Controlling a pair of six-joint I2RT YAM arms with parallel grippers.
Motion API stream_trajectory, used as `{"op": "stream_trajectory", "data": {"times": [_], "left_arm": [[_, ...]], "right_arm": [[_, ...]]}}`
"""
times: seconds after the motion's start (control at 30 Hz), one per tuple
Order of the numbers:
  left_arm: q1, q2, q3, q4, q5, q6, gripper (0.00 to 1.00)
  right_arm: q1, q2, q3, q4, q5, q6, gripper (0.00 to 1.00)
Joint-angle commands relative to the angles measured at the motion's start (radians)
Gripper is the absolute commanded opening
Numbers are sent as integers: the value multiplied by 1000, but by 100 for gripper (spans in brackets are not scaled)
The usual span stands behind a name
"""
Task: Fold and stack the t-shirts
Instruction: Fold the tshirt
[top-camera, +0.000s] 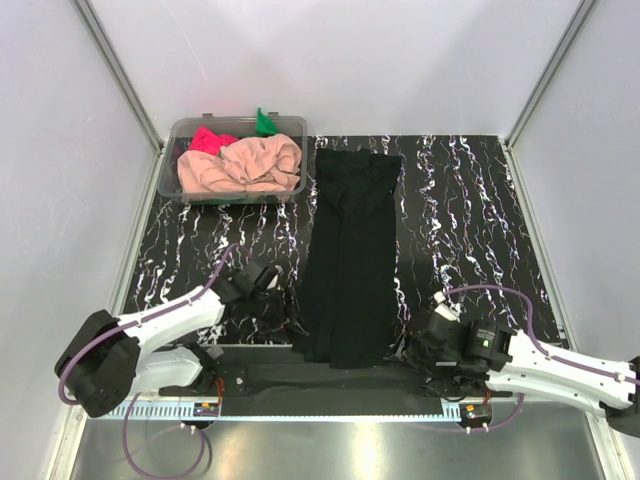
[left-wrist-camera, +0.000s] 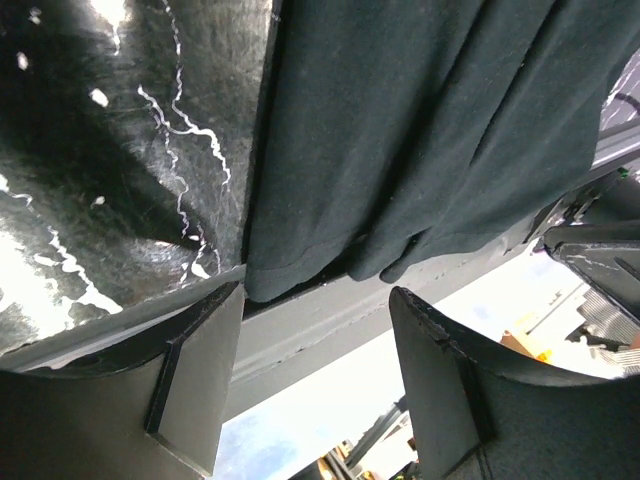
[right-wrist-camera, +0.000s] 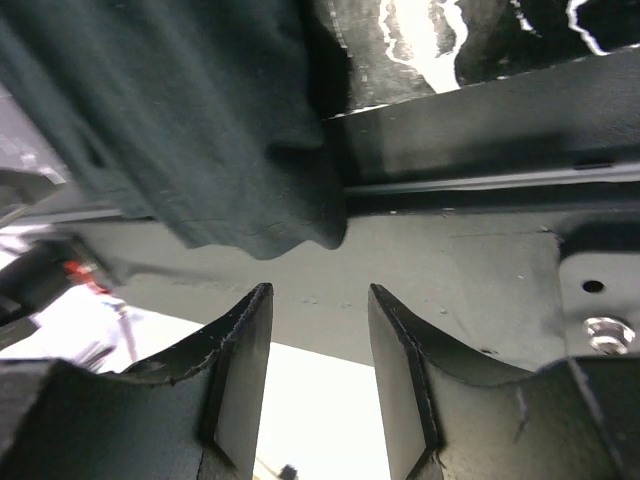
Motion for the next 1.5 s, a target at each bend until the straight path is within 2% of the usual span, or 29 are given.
{"op": "stream_trajectory", "data": {"times": [0.0, 0.23, 0.37, 0.67, 0.8, 1.07, 1.33, 1.47], "left_arm": [[7, 3, -28, 94, 57, -41, 66], [7, -45, -79, 132, 96, -41, 66], [7, -63, -111, 134, 121, -21, 66], [6, -85, -143, 142, 142, 43, 66], [7, -62, -157, 183, 163, 54, 66], [7, 24, -174, 258, 191, 72, 66], [7, 52, -165, 272, 206, 94, 66], [7, 60, -159, 272, 213, 101, 66]], "right_arm": [[7, -74, -31, 52, 55, 60, 50], [6, -65, -8, 52, 68, 5, 52], [6, -96, -97, 111, 36, 32, 52], [6, -156, -182, 151, 45, 11, 53], [6, -116, -176, 179, 64, 3, 54], [4, 3, -211, 352, 79, 15, 54], [-7, 83, -248, 481, 91, 6, 54], [-11, 100, -257, 478, 68, 2, 54]]}}
